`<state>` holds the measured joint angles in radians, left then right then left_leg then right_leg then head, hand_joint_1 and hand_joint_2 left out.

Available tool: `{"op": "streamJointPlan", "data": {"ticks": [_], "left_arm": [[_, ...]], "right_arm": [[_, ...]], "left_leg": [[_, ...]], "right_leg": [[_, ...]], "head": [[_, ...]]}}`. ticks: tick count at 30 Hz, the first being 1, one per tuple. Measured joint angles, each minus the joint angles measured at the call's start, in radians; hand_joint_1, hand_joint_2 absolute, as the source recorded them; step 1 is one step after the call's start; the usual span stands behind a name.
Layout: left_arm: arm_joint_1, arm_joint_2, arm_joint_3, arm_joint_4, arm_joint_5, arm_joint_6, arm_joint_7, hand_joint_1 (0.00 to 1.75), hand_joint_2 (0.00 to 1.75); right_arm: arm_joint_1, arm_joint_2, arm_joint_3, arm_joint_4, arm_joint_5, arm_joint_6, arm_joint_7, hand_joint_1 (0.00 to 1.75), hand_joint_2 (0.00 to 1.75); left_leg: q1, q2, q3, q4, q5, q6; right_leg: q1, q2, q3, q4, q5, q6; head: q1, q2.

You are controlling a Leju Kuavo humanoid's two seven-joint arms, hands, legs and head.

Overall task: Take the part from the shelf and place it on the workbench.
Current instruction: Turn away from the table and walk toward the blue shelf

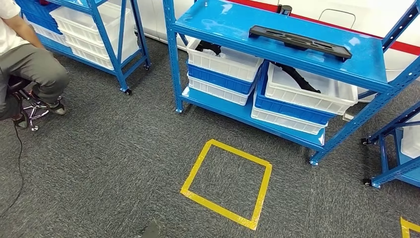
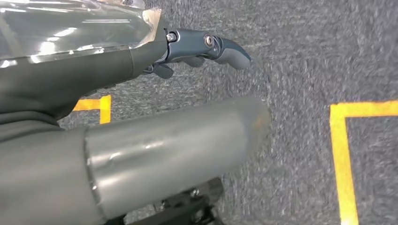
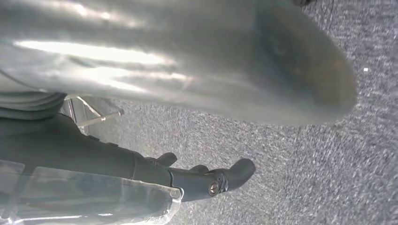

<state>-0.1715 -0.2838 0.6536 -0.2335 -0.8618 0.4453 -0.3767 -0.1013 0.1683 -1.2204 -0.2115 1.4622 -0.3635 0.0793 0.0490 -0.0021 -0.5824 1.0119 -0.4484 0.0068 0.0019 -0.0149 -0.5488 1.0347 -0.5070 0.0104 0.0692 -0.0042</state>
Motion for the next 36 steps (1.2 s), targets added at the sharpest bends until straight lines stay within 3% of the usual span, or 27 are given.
{"op": "streamJointPlan", "data": {"ticks": [3,4,5,7,9,11,12,14,15,16,18,19,20,21,23,24,26,29,31,33,34,36], "left_arm": [[0.000,0.000,-0.001,0.000,0.001,0.004,-0.007,0.00,0.00],[0.002,0.000,-0.001,0.000,0.002,0.006,-0.010,0.00,0.00],[0.005,0.000,-0.001,0.000,0.003,0.008,-0.014,0.00,0.00],[0.007,-0.002,-0.002,0.000,0.003,0.011,-0.018,0.00,0.00],[0.006,-0.004,-0.003,0.000,0.003,0.013,-0.004,0.00,0.00],[0.005,-0.004,-0.003,0.000,0.004,0.009,0.020,0.00,0.00],[0.006,-0.002,-0.003,0.000,0.005,0.005,0.028,0.00,0.44],[0.007,0.002,-0.002,0.000,0.011,0.002,0.017,0.00,1.31],[0.006,0.003,-0.002,0.000,0.013,0.004,0.002,0.00,1.75],[0.005,0.003,-0.002,0.000,0.016,0.008,-0.014,0.00,1.31],[0.002,-0.002,-0.003,-0.001,0.016,0.020,-0.030,0.00,0.44],[0.002,-0.005,-0.004,-0.001,0.015,0.023,-0.029,0.00,0.00],[0.002,-0.007,-0.005,-0.001,0.015,0.024,-0.026,0.00,0.00],[0.003,-0.009,-0.006,-0.002,0.015,0.022,-0.023,0.00,0.00],[0.001,-0.012,-0.010,-0.006,0.015,0.018,-0.019,0.00,0.00],[0.001,-0.014,-0.012,-0.008,0.015,0.016,-0.019,0.00,0.00],[0.000,-0.017,-0.016,-0.011,0.016,0.015,-0.018,0.00,0.00],[0.001,-0.019,-0.023,-0.013,0.020,0.012,-0.018,0.00,0.00],[0.002,-0.019,-0.026,-0.015,0.023,0.010,-0.004,0.00,0.00],[0.011,-0.014,-0.027,-0.016,0.028,0.014,0.021,0.00,0.00],[0.021,-0.009,-0.027,-0.015,0.031,0.016,0.029,0.00,0.00],[0.041,0.001,-0.027,-0.014,0.039,0.019,0.028,0.00,0.00]], "right_arm": [[0.000,0.002,0.000,0.000,-0.001,0.000,-0.001,0.00,0.00],[0.001,0.002,0.001,0.000,-0.001,0.000,-0.001,0.00,0.00],[0.002,0.002,0.001,0.000,-0.002,0.000,-0.002,0.00,0.00],[0.004,0.002,0.001,0.000,-0.003,0.001,-0.003,0.00,0.00],[0.002,-0.003,0.001,0.000,-0.002,0.004,-0.007,0.00,0.00],[0.000,-0.008,0.002,0.000,-0.001,0.008,-0.015,0.00,0.00],[0.000,-0.008,0.002,0.000,0.000,0.008,-0.017,0.00,0.00],[0.000,-0.008,0.003,-0.001,0.000,0.008,-0.018,0.00,0.00],[0.000,-0.008,0.003,-0.001,0.000,0.006,-0.015,0.00,0.00],[0.000,-0.007,0.003,-0.001,-0.002,0.005,-0.011,0.00,0.00],[0.000,-0.006,0.003,0.000,-0.003,0.004,-0.003,0.00,0.00],[0.000,-0.005,0.003,0.000,-0.003,0.003,-0.001,0.00,0.00],[0.000,-0.005,0.003,0.000,-0.002,0.003,-0.001,0.00,0.00],[0.001,-0.004,0.003,0.000,-0.001,0.002,0.000,0.00,0.00],[0.001,-0.004,0.003,0.000,-0.002,-0.001,0.000,0.00,0.00],[0.000,-0.004,0.003,-0.001,-0.004,-0.003,0.000,0.00,0.00],[0.000,-0.007,0.003,-0.001,-0.007,-0.008,0.000,0.00,0.00],[-0.001,-0.008,0.003,-0.001,-0.009,-0.013,0.000,0.00,0.00],[-0.001,-0.007,0.003,-0.001,-0.010,-0.013,-0.002,0.00,0.00],[0.000,-0.005,0.003,-0.001,-0.010,-0.013,-0.009,0.00,0.00],[0.002,-0.005,0.003,-0.001,-0.010,-0.013,-0.014,0.00,0.00],[0.007,-0.004,0.003,-0.001,-0.011,-0.014,-0.019,0.00,0.00]], "left_leg": [[-0.001,-0.001,-0.011,-0.001,0.006,0.011],[-0.001,-0.002,-0.014,-0.001,0.007,0.012],[-0.002,-0.003,-0.016,-0.001,0.009,0.013],[-0.002,-0.006,-0.014,-0.004,0.013,0.010],[0.000,-0.008,-0.012,-0.010,0.021,0.003],[0.003,-0.008,-0.011,-0.018,0.029,-0.009],[0.004,-0.008,-0.010,-0.025,0.034,-0.016],[0.003,-0.005,-0.011,-0.022,0.028,-0.025],[0.001,-0.003,-0.023,0.003,0.008,-0.026],[0.000,-0.002,-0.044,0.053,-0.026,-0.025],[-0.002,-0.002,-0.099,0.184,-0.099,-0.028],[-0.001,-0.002,-0.116,0.229,-0.117,-0.031],[-0.001,-0.001,-0.118,0.243,-0.117,-0.034],[0.001,0.000,-0.098,0.215,-0.097,-0.038],[0.008,0.002,-0.025,0.092,-0.046,-0.048],[0.011,0.001,0.002,0.041,-0.028,-0.047],[0.010,-0.005,0.013,0.012,-0.023,-0.037],[0.004,-0.007,0.007,0.013,-0.019,-0.020],[0.002,-0.007,0.006,0.012,-0.019,-0.010],[0.001,-0.005,0.004,0.011,-0.018,-0.006],[0.000,-0.004,0.003,0.011,-0.018,-0.006],[-0.002,-0.004,0.003,0.011,-0.018,-0.006]], "right_leg": [[-0.006,0.005,-0.099,0.209,-0.088,0.003],[-0.007,0.007,-0.116,0.248,-0.099,0.007],[-0.007,0.008,-0.110,0.243,-0.092,0.012],[-0.003,0.010,-0.038,0.114,-0.041,0.018],[0.006,0.014,0.039,-0.038,0.007,0.008],[0.016,0.016,0.060,-0.091,0.022,-0.004],[0.021,0.016,0.058,-0.095,0.027,-0.009],[0.005,0.014,0.069,-0.118,0.046,-0.017],[-0.003,0.011,0.074,-0.128,0.055,-0.021],[-0.011,0.008,0.076,-0.132,0.061,-0.023],[-0.006,0.003,0.069,-0.126,0.060,-0.028],[-0.003,0.002,0.066,-0.123,0.060,-0.029],[-0.002,0.002,0.063,-0.119,0.059,-0.029],[-0.003,0.002,0.060,-0.113,0.058,-0.027],[-0.003,0.004,0.051,-0.094,0.050,-0.016],[0.000,0.005,0.043,-0.080,0.044,-0.009],[0.007,0.006,0.031,-0.063,0.039,0.002],[0.002,0.008,0.021,-0.050,0.030,0.008],[-0.004,0.008,-0.021,0.033,-0.014,0.009],[-0.007,0.009,-0.095,0.183,-0.074,0.006],[-0.007,0.009,-0.123,0.240,-0.092,0.007],[-0.005,0.009,-0.138,0.268,-0.091,0.012]], "head": [[0.001,0.000],[0.001,0.000],[0.000,0.000],[-0.001,0.000],[-0.002,0.000],[-0.001,0.000],[0.000,0.000],[-0.004,0.000],[-0.008,0.000],[-0.012,0.000],[-0.016,0.000],[-0.015,0.000],[-0.015,0.000],[-0.015,0.000],[-0.015,0.000],[-0.014,0.000],[-0.009,0.000],[-0.004,0.000],[-0.003,0.000],[-0.003,0.000],[-0.002,0.000],[-0.003,0.000]]}}
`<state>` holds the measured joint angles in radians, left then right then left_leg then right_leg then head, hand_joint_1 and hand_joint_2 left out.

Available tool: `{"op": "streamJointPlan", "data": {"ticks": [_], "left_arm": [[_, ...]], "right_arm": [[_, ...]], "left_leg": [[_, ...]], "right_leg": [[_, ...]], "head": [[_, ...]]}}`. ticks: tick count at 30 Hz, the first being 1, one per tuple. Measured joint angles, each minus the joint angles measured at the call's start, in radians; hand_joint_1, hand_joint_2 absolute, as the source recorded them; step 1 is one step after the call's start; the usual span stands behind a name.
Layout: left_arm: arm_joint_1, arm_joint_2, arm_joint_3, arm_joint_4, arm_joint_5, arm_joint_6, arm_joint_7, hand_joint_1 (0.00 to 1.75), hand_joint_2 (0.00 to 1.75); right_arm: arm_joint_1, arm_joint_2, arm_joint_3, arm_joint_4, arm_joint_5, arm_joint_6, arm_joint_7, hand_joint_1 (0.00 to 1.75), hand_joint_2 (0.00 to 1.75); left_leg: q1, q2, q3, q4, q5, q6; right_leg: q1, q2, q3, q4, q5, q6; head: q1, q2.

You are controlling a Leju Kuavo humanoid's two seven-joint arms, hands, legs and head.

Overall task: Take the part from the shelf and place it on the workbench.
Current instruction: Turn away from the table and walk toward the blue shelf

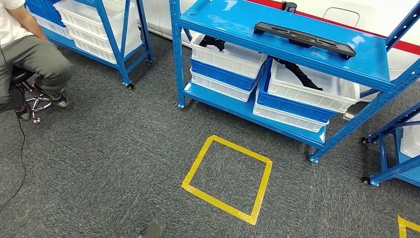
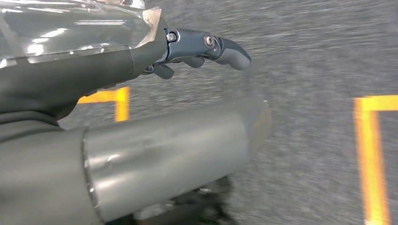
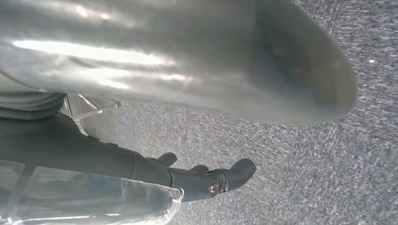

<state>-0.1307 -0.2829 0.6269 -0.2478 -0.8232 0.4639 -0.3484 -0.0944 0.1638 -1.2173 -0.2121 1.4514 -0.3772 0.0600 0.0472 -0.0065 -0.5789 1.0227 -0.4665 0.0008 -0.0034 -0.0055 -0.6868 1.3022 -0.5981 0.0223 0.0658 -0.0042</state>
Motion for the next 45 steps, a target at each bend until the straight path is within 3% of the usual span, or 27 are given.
{"op": "streamJointPlan", "data": {"ticks": [2,4,6,8,10,11,12,14,16,18,20,22,24,27,29,31,32,33,34,35,37,38,40,42,44,45], "left_arm": [[0.012,0.006,0.000,0.000,0.003,0.001,-0.002,0.00,0.00],[0.018,0.007,0.000,0.002,0.003,0.002,-0.002,0.00,0.00],[0.019,0.006,-0.001,0.006,0.004,0.001,-0.003,0.00,0.00],[0.017,0.006,0.000,0.008,0.009,-0.009,-0.007,0.00,0.00],[0.009,0.010,0.000,0.009,0.016,-0.029,-0.007,0.00,0.00],[0.003,0.013,0.000,0.009,0.021,-0.041,-0.005,0.00,0.00],[-0.002,0.016,0.001,0.009,0.024,-0.049,-0.005,0.00,0.00],[-0.007,0.020,0.002,0.008,0.031,-0.057,-0.013,0.00,0.00],[-0.006,0.023,0.003,0.008,0.035,-0.056,-0.021,0.00,0.00],[-0.005,0.023,0.003,0.008,0.037,-0.054,-0.026,0.00,0.00],[-0.007,0.022,0.003,0.009,0.037,-0.054,-0.031,0.00,0.00],[-0.009,0.019,0.003,0.009,0.038,-0.053,-0.035,0.00,0.00],[-0.010,0.015,0.003,0.009,0.038,-0.051,-0.037,0.00,0.00],[-0.010,0.012,0.003,0.009,0.037,-0.048,-0.039,0.00,0.00],[-0.013,0.011,0.003,0.009,0.037,-0.045,-0.040,0.00,0.00],[-0.014,0.010,0.003,0.009,0.037,-0.044,-0.041,0.00,0.00],[-0.014,0.010,0.003,0.009,0.037,-0.044,-0.041,0.00,0.00],[-0.014,0.010,0.003,0.009,0.037,-0.044,-0.041,0.00,0.00],[-0.014,0.010,0.003,0.009,0.037,-0.044,-0.041,0.00,0.00],[-0.014,0.009,0.003,0.009,0.037,-0.044,-0.041,0.00,0.00],[-0.015,0.005,0.002,0.009,0.036,-0.044,-0.041,0.00,0.00],[-0.017,0.002,0.002,0.009,0.036,-0.044,-0.041,0.00,0.00],[-0.019,-0.002,0.001,0.009,0.036,-0.045,-0.041,0.00,0.00],[-0.020,-0.005,0.001,0.009,0.034,-0.045,-0.040,0.00,0.00],[-0.022,-0.003,0.000,0.009,0.031,-0.046,-0.039,0.00,0.00],[-0.023,-0.001,0.000,0.009,0.030,-0.047,-0.039,0.00,0.00]], "right_arm": [[0.004,0.000,0.000,0.000,-0.001,0.000,-0.001,0.00,0.00],[0.004,-0.005,0.000,-0.001,-0.001,-0.001,-0.002,0.00,0.00],[0.002,-0.009,0.000,-0.002,-0.001,-0.002,-0.003,0.00,0.00],[0.001,-0.007,0.000,-0.003,0.001,0.000,-0.005,0.00,0.00],[-0.001,-0.005,0.001,-0.004,0.004,0.003,-0.004,0.00,0.00],[-0.002,-0.003,0.002,-0.004,0.005,0.003,-0.003,0.00,0.00],[-0.003,-0.001,0.003,-0.004,0.006,0.004,-0.002,0.00,0.00],[-0.003,0.002,0.004,-0.004,0.006,0.006,-0.002,0.00,0.00],[-0.002,0.004,0.005,-0.003,0.005,0.007,-0.002,0.00,0.00],[-0.001,0.004,0.005,-0.003,0.004,0.009,-0.002,0.00,0.00],[-0.001,0.003,0.005,-0.003,0.002,0.011,-0.002,0.00,0.00],[-0.002,0.000,0.005,-0.003,0.001,0.011,-0.001,0.00,0.00],[-0.002,-0.001,0.005,-0.003,0.000,0.011,0.001,0.00,0.00],[-0.002,-0.002,0.005,-0.003,-0.001,0.011,0.002,0.00,0.00],[-0.003,-0.001,0.005,-0.003,-0.002,0.011,0.003,0.00,0.00],[-0.002,0.001,0.004,-0.003,-0.005,0.011,0.003,0.00,0.00],[-0.002,0.002,0.004,-0.003,-0.006,0.011,0.003,0.00,0.00],[-0.001,0.002,0.004,-0.003,-0.008,0.011,0.004,0.00,0.00],[-0.001,0.002,0.004,-0.003,-0.009,0.012,0.005,0.00,0.00],[-0.001,0.002,0.004,-0.003,-0.010,0.012,0.006,0.00,0.00],[-0.002,-0.003,0.004,-0.004,-0.010,0.013,0.006,0.00,0.00],[-0.003,-0.005,0.004,-0.004,-0.010,0.013,0.006,0.00,0.00],[-0.003,-0.007,0.004,-0.004,-0.011,0.013,0.007,0.00,0.00],[-0.003,-0.007,0.004,-0.004,-0.013,0.014,0.008,0.00,0.00],[-0.003,-0.004,0.004,-0.004,-0.016,0.014,0.009,0.00,0.00],[-0.003,-0.002,0.004,-0.004,-0.016,0.014,0.009,0.00,0.00]], "left_leg": [[-0.003,-0.004,0.002,-0.002,0.000,0.000],[-0.002,-0.009,0.007,-0.011,0.004,0.003],[0.002,-0.012,0.010,-0.020,0.009,0.000],[0.002,-0.014,0.012,-0.028,0.013,-0.009],[-0.004,-0.010,0.007,-0.010,-0.002,-0.014],[-0.007,-0.007,-0.009,0.026,-0.024,-0.014],[-0.008,-0.003,-0.036,0.084,-0.056,-0.014],[-0.009,-0.002,-0.099,0.213,-0.112,-0.018],[-0.008,-0.001,-0.127,0.263,-0.117,-0.023],[-0.006,0.002,-0.094,0.190,-0.064,-0.027],[-0.001,0.006,-0.032,0.059,-0.003,-0.033],[0.003,0.004,-0.003,-0.008,0.017,-0.027],[-0.001,-0.001,-0.005,-0.010,0.015,-0.013],[-0.005,-0.001,-0.003,-0.013,0.016,0.004],[-0.005,0.000,-0.004,-0.015,0.017,0.012],[-0.005,0.001,-0.006,-0.015,0.018,0.015],[-0.005,0.002,-0.007,-0.015,0.018,0.015],[-0.005,0.001,-0.006,-0.015,0.018,0.015],[-0.005,0.001,-0.005,-0.016,0.018,0.015],[-0.004,0.000,-0.002,-0.019,0.019,0.015],[0.000,-0.001,0.003,-0.025,0.021,0.011],[0.003,-0.001,0.004,-0.028,0.023,0.007],[0.006,-0.003,0.006,-0.035,0.028,-0.005],[0.004,-0.001,0.008,-0.035,0.023,-0.015],[-0.002,0.001,-0.018,0.030,-0.021,-0.016],[-0.004,0.002,-0.046,0.092,-0.055,-0.017]], "right_leg": [[0.005,0.001,0.041,-0.088,0.041,0.001],[0.018,0.006,0.114,-0.245,0.100,-0.018],[0.035,0.012,0.156,-0.338,0.133,-0.040],[0.041,0.015,0.162,-0.355,0.144,-0.046],[0.024,0.010,0.178,-0.378,0.159,-0.049],[0.015,0.007,0.185,-0.389,0.165,-0.051],[0.010,0.005,0.187,-0.392,0.165,-0.053],[0.013,0.004,0.188,-0.391,0.163,-0.058],[0.016,0.005,0.189,-0.388,0.163,-0.057],[0.014,0.006,0.189,-0.382,0.161,-0.054],[0.018,0.007,0.182,-0.365,0.149,-0.044],[0.027,0.007,0.170,-0.347,0.138,-0.035],[0.030,0.007,0.163,-0.341,0.134,-0.033],[0.021,0.007,0.154,-0.315,0.116,-0.025],[0.015,0.007,0.108,-0.216,0.067,-0.023],[0.008,0.007,0.037,-0.066,0.008,-0.020],[0.005,0.007,0.017,-0.024,-0.003,-0.015],[0.004,0.007,0.014,-0.020,0.001,-0.009],[0.004,0.007,0.033,-0.061,0.023,-0.003],[0.006,0.007,0.069,-0.138,0.054,-0.001],[0.017,0.008,0.143,-0.294,0.111,-0.012],[0.024,0.010,0.163,-0.338,0.127,-0.020],[0.035,0.013,0.170,-0.362,0.139,-0.030],[0.021,0.010,0.185,-0.386,0.155,-0.036],[0.004,0.006,0.201,-0.406,0.167,-0.041],[0.005,0.005,0.202,-0.405,0.167,-0.044]], "head": [[-0.001,0.000],[-0.003,0.000],[-0.001,0.000],[0.005,0.000],[0.003,0.000],[0.001,0.000],[-0.002,0.000],[-0.004,0.000],[-0.004,0.000],[-0.005,0.000],[-0.005,0.000],[-0.001,0.000],[0.005,0.000],[0.006,0.000],[0.007,0.000],[0.007,0.000],[0.006,0.000],[0.006,0.000],[0.005,0.000],[0.005,0.000],[0.004,0.000],[0.004,0.000],[0.006,0.000],[0.005,0.000],[-0.002,0.000],[-0.005,0.000]]}}
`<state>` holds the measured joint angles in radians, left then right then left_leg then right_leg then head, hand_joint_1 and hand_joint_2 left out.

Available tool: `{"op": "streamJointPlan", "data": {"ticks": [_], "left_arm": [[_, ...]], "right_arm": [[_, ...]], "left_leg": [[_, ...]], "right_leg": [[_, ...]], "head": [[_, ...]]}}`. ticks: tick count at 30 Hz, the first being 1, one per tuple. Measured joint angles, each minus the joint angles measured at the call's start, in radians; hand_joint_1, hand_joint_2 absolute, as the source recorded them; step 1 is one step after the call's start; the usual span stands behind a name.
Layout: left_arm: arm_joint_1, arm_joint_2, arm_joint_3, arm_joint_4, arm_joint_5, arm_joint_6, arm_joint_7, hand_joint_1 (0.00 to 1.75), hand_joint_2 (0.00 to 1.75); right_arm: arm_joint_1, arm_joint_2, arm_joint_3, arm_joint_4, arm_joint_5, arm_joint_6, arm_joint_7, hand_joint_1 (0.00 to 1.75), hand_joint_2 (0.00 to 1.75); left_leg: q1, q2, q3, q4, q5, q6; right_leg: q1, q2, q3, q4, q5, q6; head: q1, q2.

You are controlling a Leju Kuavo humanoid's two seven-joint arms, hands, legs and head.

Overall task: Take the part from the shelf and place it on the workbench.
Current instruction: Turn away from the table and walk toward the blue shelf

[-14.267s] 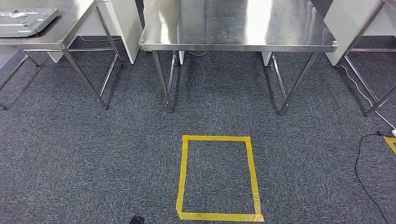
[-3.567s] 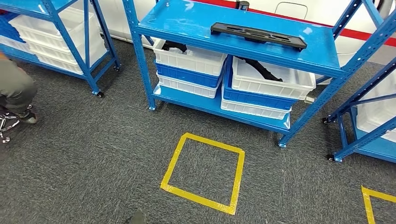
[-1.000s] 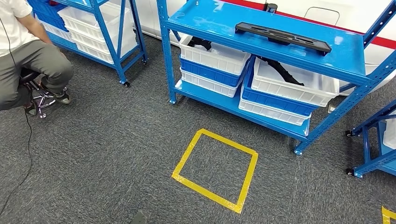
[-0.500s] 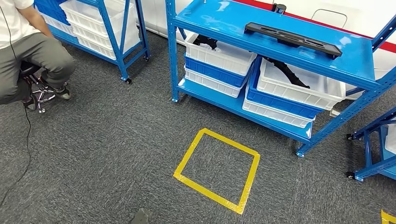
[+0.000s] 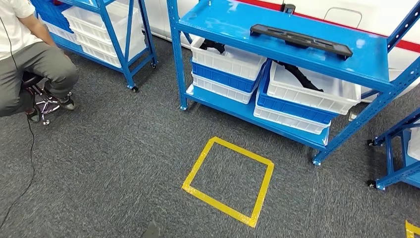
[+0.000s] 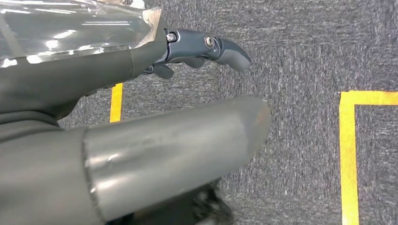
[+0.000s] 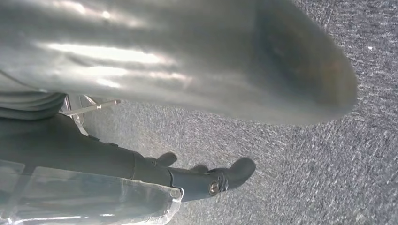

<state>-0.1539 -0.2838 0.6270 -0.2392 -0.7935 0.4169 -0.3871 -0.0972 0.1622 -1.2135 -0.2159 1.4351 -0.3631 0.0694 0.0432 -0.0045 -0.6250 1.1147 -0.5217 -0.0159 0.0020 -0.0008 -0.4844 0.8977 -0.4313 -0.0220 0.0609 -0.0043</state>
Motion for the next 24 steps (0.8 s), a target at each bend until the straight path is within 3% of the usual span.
{"op": "streamJointPlan", "data": {"ticks": [2,3,4,7,9,12,14,16,18,19,21,23,24], "left_arm": [[0.001,0.004,0.000,0.000,-0.002,-0.002,0.001,0.00,0.00],[0.001,0.005,0.000,0.000,-0.003,-0.003,0.002,0.00,0.00],[0.001,0.006,0.000,0.000,-0.003,-0.003,0.003,0.00,0.00],[-0.002,0.006,-0.001,-0.001,-0.005,-0.004,0.004,0.00,0.00],[-0.003,0.004,-0.001,-0.001,-0.006,-0.005,0.006,0.00,0.00],[-0.003,0.003,-0.002,-0.002,-0.010,-0.007,0.007,0.00,0.00],[-0.006,0.003,-0.002,-0.002,-0.011,-0.007,0.008,0.00,0.00],[-0.007,0.003,-0.003,-0.003,-0.012,-0.007,0.009,0.00,0.00],[-0.006,0.004,-0.003,-0.003,-0.012,-0.007,0.011,0.00,0.00],[-0.005,0.005,-0.003,-0.003,-0.011,-0.007,0.012,0.00,0.00],[-0.006,0.005,-0.004,-0.003,-0.012,-0.007,0.013,0.00,0.00],[-0.007,0.001,-0.007,-0.003,-0.012,-0.007,0.015,0.00,0.00],[-0.008,-0.001,-0.008,-0.003,-0.012,-0.007,0.015,0.00,0.00]], "right_arm": [[0.000,0.003,0.000,0.000,-0.001,0.001,0.000,0.00,0.00],[0.000,0.004,0.000,0.000,-0.002,0.001,0.000,0.00,0.00],[0.000,0.004,0.000,0.000,-0.002,0.002,0.001,0.00,0.00],[0.000,0.003,0.000,0.000,-0.002,0.003,0.001,0.00,0.00],[0.000,0.001,0.000,-0.001,-0.004,0.003,0.001,0.00,0.00],[0.000,-0.001,0.000,-0.001,-0.008,0.002,0.001,0.00,0.00],[-0.001,0.001,0.000,-0.001,-0.009,0.001,0.002,0.00,0.00],[-0.001,0.002,0.000,-0.001,-0.010,0.000,0.002,0.00,0.00],[0.001,0.003,0.000,-0.001,-0.010,0.000,0.004,0.00,0.00],[0.001,0.004,0.000,-0.001,-0.011,0.000,0.005,0.00,0.00],[0.001,0.005,-0.001,-0.001,-0.011,-0.001,0.007,0.00,0.00],[-0.001,0.003,-0.001,-0.001,-0.011,-0.003,0.007,0.00,0.00],[-0.002,0.001,-0.001,-0.002,-0.011,-0.005,0.007,0.00,0.00]], "left_leg": [[0.000,0.000,-0.058,0.118,-0.048,-0.004],[0.000,0.000,-0.069,0.137,-0.046,-0.007],[0.001,0.001,-0.059,0.114,-0.022,-0.011],[0.009,0.001,0.028,-0.063,0.062,-0.019],[0.010,-0.003,0.046,-0.105,0.070,-0.011],[0.004,-0.005,0.042,-0.105,0.073,0.008],[0.003,-0.004,0.042,-0.107,0.074,0.020],[0.003,-0.002,0.039,-0.109,0.075,0.025],[0.003,-0.001,0.038,-0.109,0.075,0.026],[0.003,-0.001,0.038,-0.109,0.075,0.026],[0.002,-0.003,0.043,-0.113,0.076,0.026],[0.005,-0.003,0.048,-0.118,0.077,0.022],[0.006,-0.003,0.049,-0.121,0.078,0.018]], "right_leg": [[0.004,-0.001,-0.002,0.005,-0.003,-0.005],[0.006,-0.001,-0.002,0.007,-0.004,-0.006],[0.006,0.000,-0.002,0.011,-0.006,-0.005],[0.009,0.003,-0.013,0.040,-0.024,0.008],[0.019,0.005,-0.027,0.057,-0.034,0.017],[0.014,0.006,-0.039,0.076,-0.046,0.023],[0.006,0.005,-0.073,0.151,-0.085,0.026],[0.001,0.005,-0.143,0.295,-0.143,0.027],[-0.002,0.005,-0.189,0.386,-0.166,0.032],[-0.003,0.005,-0.185,0.374,-0.154,0.037],[0.003,0.005,-0.125,0.245,-0.097,0.039],[0.014,0.005,-0.058,0.098,-0.044,0.024],[0.022,0.007,-0.042,0.062,-0.033,0.016]], "head": [[0.000,0.000],[0.000,0.000],[0.000,0.000],[-0.001,0.000],[0.004,0.000],[0.010,0.000],[0.010,0.000],[0.011,0.000],[0.010,0.000],[0.010,0.000],[0.010,0.000],[0.008,0.000],[0.008,0.000]]}}
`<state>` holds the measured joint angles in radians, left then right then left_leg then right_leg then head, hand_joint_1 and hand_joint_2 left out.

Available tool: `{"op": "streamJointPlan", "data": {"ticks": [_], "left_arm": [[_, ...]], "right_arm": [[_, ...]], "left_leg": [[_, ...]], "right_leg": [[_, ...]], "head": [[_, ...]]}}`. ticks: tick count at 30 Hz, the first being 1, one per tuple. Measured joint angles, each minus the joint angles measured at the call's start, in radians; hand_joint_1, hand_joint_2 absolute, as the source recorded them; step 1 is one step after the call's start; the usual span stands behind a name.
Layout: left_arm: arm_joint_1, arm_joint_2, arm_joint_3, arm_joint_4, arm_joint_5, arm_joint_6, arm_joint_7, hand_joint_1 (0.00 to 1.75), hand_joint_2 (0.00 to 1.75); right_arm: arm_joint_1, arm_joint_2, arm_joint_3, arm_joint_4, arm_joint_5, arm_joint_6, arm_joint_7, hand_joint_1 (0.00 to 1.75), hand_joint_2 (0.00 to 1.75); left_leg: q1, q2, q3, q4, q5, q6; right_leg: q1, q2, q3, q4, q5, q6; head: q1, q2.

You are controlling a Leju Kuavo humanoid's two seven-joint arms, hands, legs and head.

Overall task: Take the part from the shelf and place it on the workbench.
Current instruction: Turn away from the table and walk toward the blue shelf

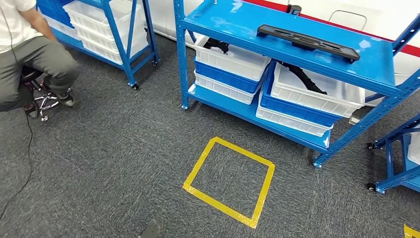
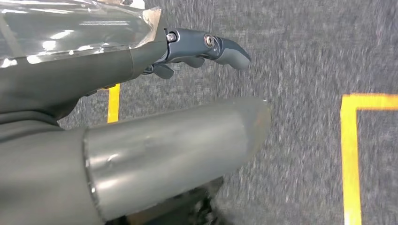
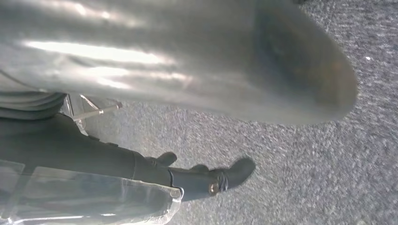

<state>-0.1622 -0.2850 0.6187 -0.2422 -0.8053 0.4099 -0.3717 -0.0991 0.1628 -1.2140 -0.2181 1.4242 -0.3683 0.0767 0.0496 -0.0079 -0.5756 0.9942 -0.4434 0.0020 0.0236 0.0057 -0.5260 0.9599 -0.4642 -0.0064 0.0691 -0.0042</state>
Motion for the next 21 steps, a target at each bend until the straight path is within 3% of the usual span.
{"op": "streamJointPlan", "data": {"ticks": [2,4,6,8,9,10,11,13,14,16,19,21], "left_arm": [[-0.002,-0.004,-0.003,0.000,0.000,0.000,0.002,0.00,0.00],[-0.002,-0.005,-0.006,-0.001,0.000,0.000,0.002,0.00,0.00],[-0.002,-0.001,-0.008,-0.001,0.000,0.000,0.002,0.00,0.00],[0.000,0.004,-0.007,-0.001,0.000,0.000,0.003,0.00,0.00],[0.002,0.006,-0.007,-0.001,0.000,0.000,0.004,0.00,0.00],[0.003,0.008,-0.007,-0.001,0.000,0.000,0.004,0.00,0.00],[0.004,0.010,-0.007,-0.001,0.000,0.000,0.004,0.00,0.00],[0.003,0.011,-0.008,-0.001,0.000,0.000,0.004,0.00,0.00],[0.002,0.011,-0.008,-0.001,0.000,0.000,0.004,0.00,0.00],[0.003,0.009,-0.008,0.000,0.000,0.000,0.004,0.00,0.00],[0.005,0.007,-0.008,0.000,0.000,0.000,0.004,0.00,0.00],[0.002,0.007,-0.008,-0.001,0.000,0.000,0.004,0.00,0.00]], "right_arm": [[0.000,0.001,0.000,0.000,0.000,-0.003,0.000,0.00,0.00],[0.000,0.004,0.000,-0.001,-0.001,-0.005,0.000,0.00,0.00],[0.001,0.007,0.000,-0.001,-0.001,-0.005,0.000,0.00,0.00],[0.001,0.010,0.000,-0.001,-0.001,-0.006,0.000,0.00,0.00],[0.001,0.011,0.000,-0.001,-0.001,-0.005,0.000,0.00,0.00],[0.001,0.013,0.000,-0.001,-0.001,-0.005,0.000,0.00,0.00],[0.001,0.013,0.000,-0.001,-0.001,-0.005,0.000,0.00,0.00],[0.002,0.013,0.000,-0.001,-0.001,-0.005,0.000,0.00,0.00],[0.001,0.012,0.000,-0.001,-0.001,-0.005,0.000,0.00,0.00],[0.001,0.009,0.000,-0.001,-0.001,-0.005,0.000,0.00,0.00],[0.001,0.008,0.000,-0.001,-0.001,-0.005,0.000,0.00,0.00],[-0.001,0.010,0.000,-0.001,-0.001,-0.006,0.000,0.00,0.00]], "left_leg": [[0.002,-0.001,0.003,-0.008,0.003,-0.010],[-0.003,0.001,0.000,0.002,-0.008,-0.016],[-0.007,0.004,-0.038,0.088,-0.058,-0.017],[-0.008,0.004,-0.096,0.213,-0.116,-0.021],[-0.008,0.004,-0.116,0.251,-0.127,-0.024],[-0.007,0.005,-0.118,0.251,-0.116,-0.027],[-0.005,0.005,-0.101,0.214,-0.088,-0.031],[0.001,0.006,-0.037,0.089,-0.030,-0.042],[0.003,0.004,-0.014,0.046,-0.017,-0.041],[0.002,-0.001,-0.002,0.025,-0.020,-0.032],[-0.004,-0.002,-0.003,0.026,-0.021,-0.015],[-0.005,-0.001,0.000,0.024,-0.024,-0.005]], "right_leg": [[0.009,0.003,0.007,-0.021,0.008,-0.009],[-0.007,0.000,0.024,-0.045,0.021,-0.013],[-0.024,-0.004,0.040,-0.060,0.028,-0.020],[-0.018,-0.005,0.041,-0.056,0.024,-0.029],[-0.016,-0.005,0.042,-0.054,0.022,-0.031],[-0.015,-0.005,0.042,-0.051,0.019,-0.030],[-0.016,-0.003,0.043,-0.046,0.015,-0.027],[-0.016,-0.001,0.038,-0.026,-0.002,-0.012],[-0.013,0.000,0.032,-0.012,-0.010,-0.005],[-0.005,0.001,0.020,0.004,-0.018,0.003],[-0.010,0.002,0.011,0.022,-0.031,0.010],[-0.018,0.000,-0.038,0.117,-0.071,0.013]], "head": [[0.002,0.000],[0.000,0.000],[-0.005,0.000],[-0.007,0.000],[-0.007,0.000],[-0.007,0.000],[-0.007,0.000],[-0.008,0.000],[-0.008,0.000],[-0.004,0.000],[0.001,0.000],[0.001,0.000]]}}
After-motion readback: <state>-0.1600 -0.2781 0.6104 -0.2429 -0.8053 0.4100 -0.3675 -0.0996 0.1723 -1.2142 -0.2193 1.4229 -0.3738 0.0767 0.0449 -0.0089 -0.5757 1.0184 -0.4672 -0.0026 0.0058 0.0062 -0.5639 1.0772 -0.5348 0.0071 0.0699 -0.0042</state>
